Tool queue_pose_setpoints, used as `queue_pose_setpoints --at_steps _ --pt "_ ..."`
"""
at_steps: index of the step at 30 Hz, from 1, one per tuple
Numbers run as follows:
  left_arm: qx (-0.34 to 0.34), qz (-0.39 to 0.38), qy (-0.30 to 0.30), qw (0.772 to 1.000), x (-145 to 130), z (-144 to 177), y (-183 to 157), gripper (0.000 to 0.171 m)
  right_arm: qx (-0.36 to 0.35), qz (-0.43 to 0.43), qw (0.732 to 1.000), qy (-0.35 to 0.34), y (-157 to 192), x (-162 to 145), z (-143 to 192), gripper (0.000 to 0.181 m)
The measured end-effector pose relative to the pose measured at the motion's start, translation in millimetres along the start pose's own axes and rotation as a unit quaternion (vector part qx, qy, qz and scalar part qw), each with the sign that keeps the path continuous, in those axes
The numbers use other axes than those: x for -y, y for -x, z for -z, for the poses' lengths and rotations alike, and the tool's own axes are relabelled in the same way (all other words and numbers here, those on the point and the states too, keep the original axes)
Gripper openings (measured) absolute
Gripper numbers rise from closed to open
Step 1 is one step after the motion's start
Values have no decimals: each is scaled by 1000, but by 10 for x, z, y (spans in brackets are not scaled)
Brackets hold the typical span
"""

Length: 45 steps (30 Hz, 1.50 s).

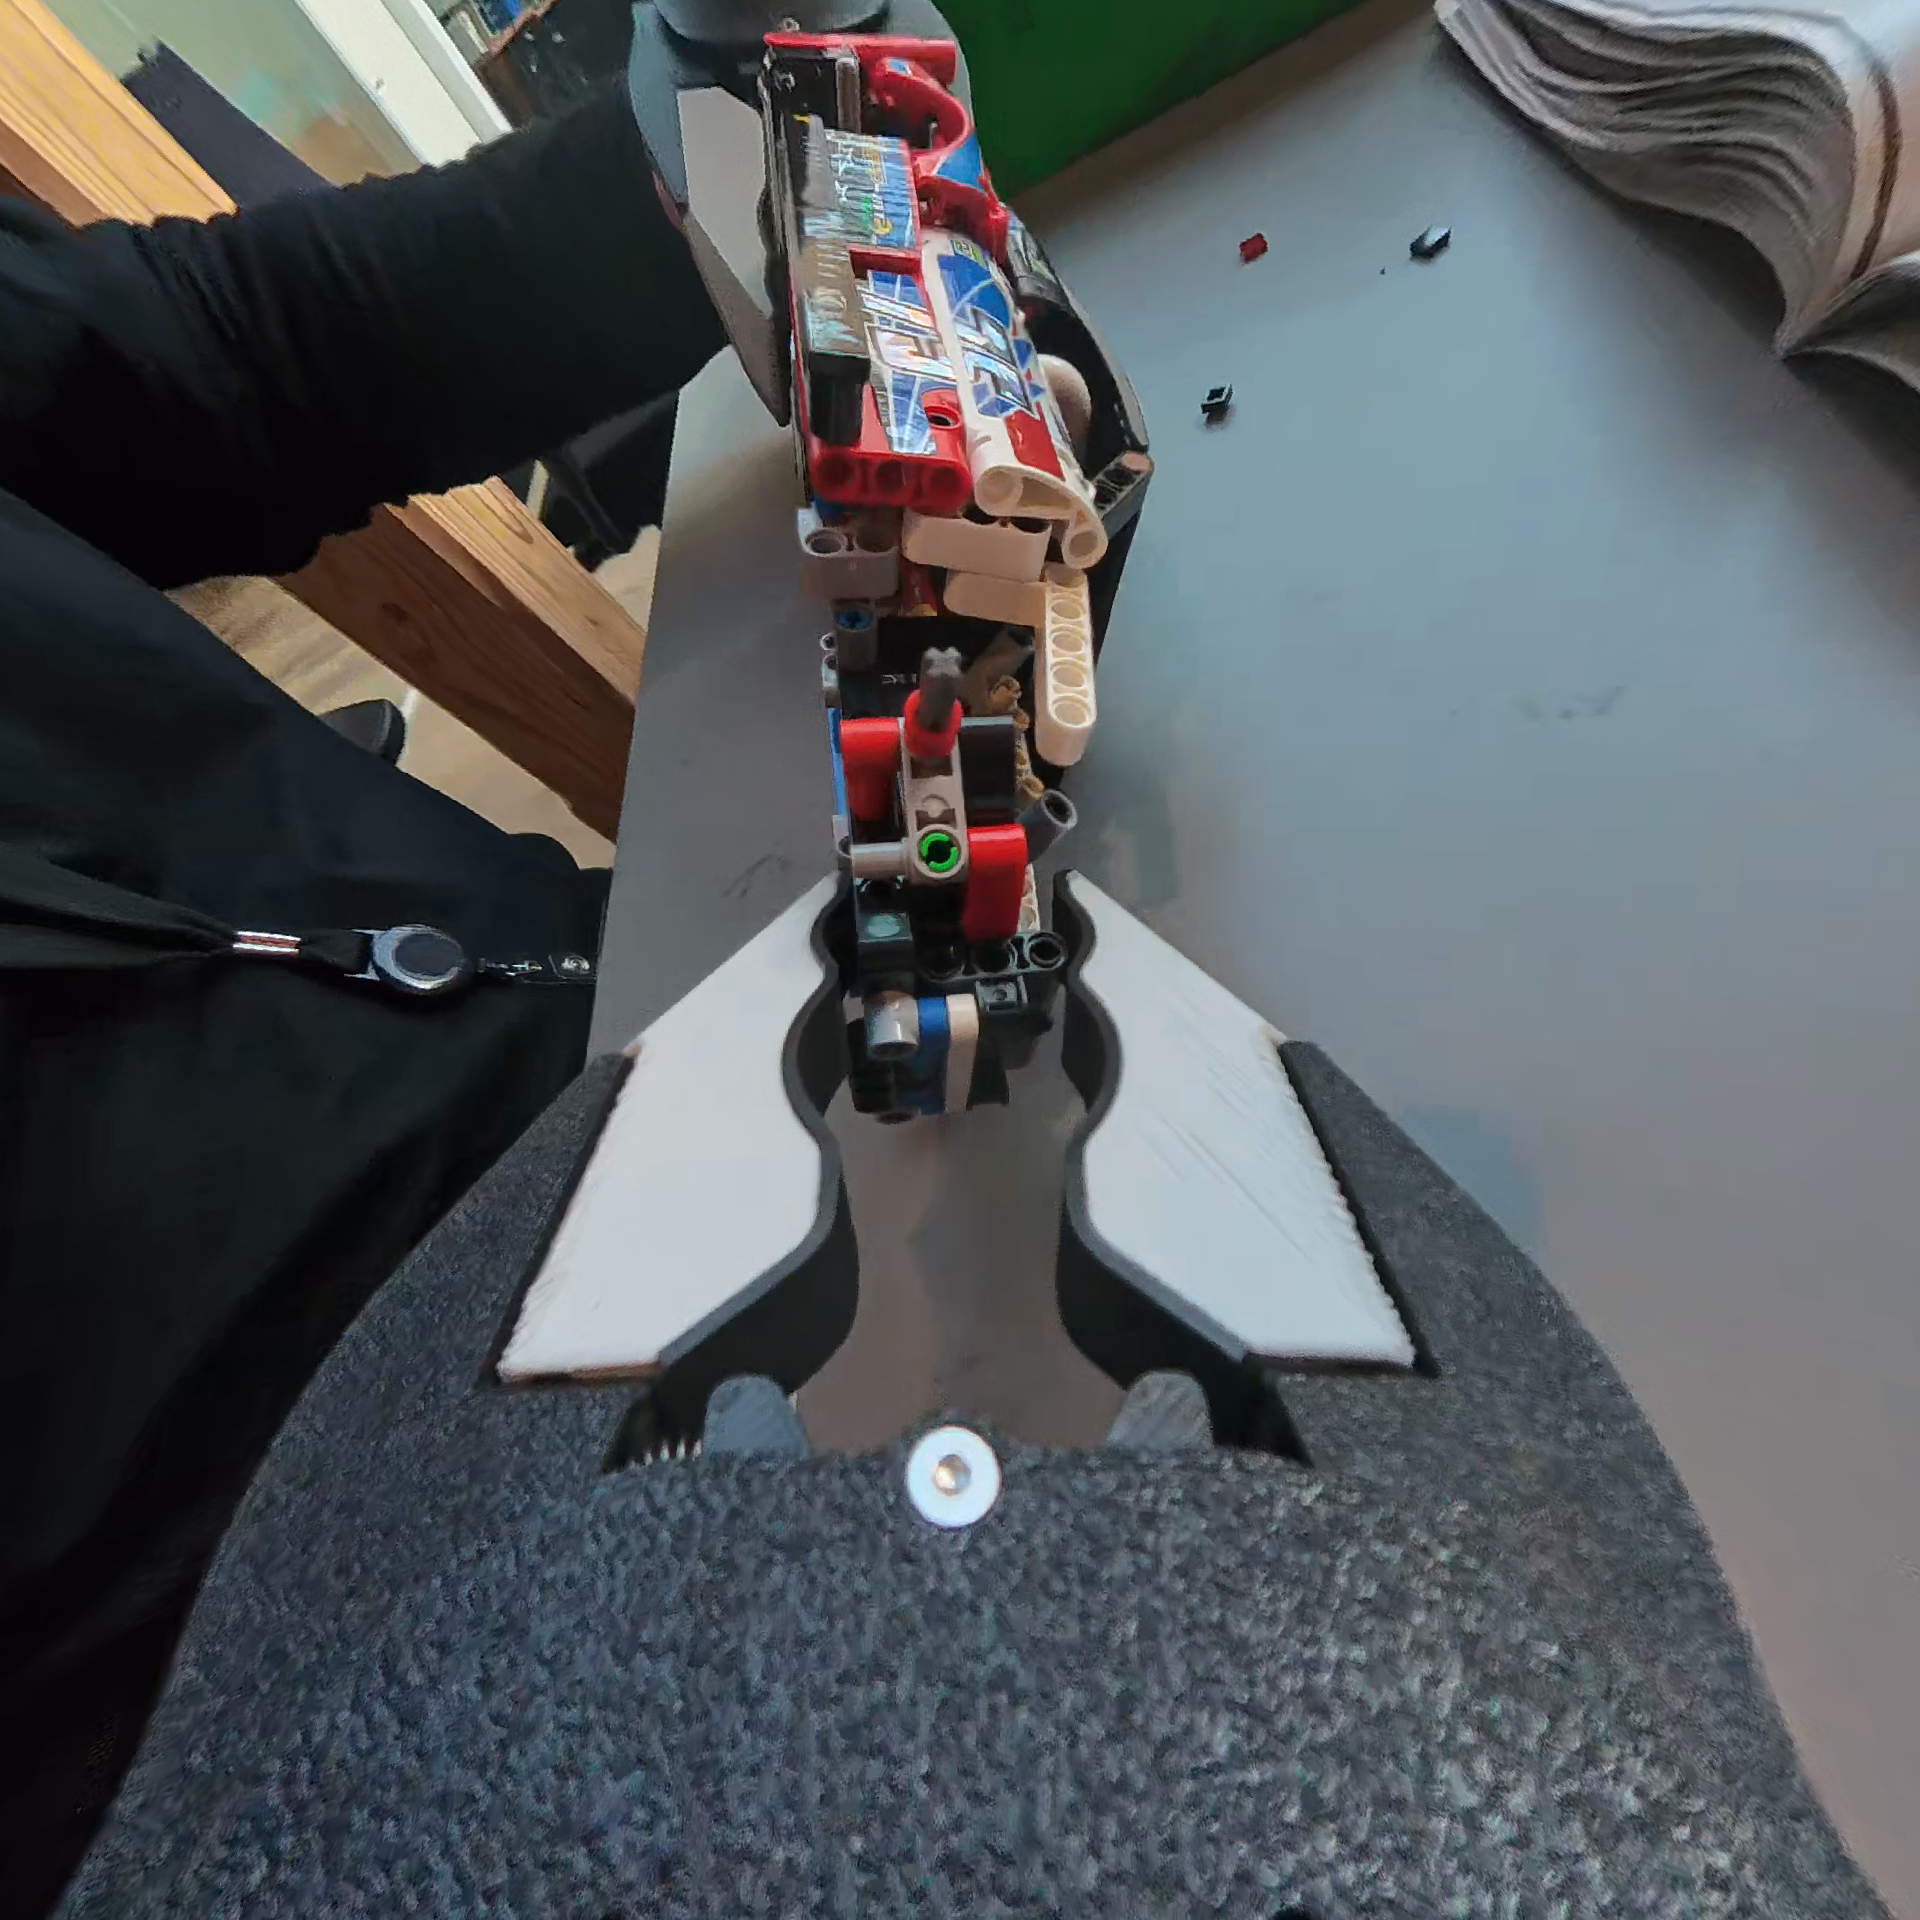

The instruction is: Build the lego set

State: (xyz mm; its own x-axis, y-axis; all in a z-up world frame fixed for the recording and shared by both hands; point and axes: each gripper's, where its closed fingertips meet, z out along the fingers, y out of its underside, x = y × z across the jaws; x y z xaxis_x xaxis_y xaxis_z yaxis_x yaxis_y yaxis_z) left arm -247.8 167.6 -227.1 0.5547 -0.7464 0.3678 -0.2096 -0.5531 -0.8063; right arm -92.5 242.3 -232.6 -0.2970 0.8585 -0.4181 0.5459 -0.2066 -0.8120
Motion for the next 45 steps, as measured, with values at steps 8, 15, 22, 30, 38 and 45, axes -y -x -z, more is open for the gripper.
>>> queue_pose_setpoints --at_steps 8,15,22,30,38,45 --pt "81 -179 -87 977 429 81 -77 55 -119 180 977 -1 32 323 260 36" --pt "245 -422 -45 871 235 -128 -121 56 -333 450 826 67 76 164 380 37" --pt "318 -563 43 762 -39 -335 -121 68 -420 579 688 124 -16 -238 308 37" --pt "327 -680 118 645 -59 -358 -51 71 -388 626 642 212 -26 -486 363 46" --pt "305 -764 219 525 -132 -259 -14 71 -378 633 621 265 -21 -600 637 48" --pt "302 -689 307 584 -247 186 81 90 -351 493 751 265 -173 -641 832 46"
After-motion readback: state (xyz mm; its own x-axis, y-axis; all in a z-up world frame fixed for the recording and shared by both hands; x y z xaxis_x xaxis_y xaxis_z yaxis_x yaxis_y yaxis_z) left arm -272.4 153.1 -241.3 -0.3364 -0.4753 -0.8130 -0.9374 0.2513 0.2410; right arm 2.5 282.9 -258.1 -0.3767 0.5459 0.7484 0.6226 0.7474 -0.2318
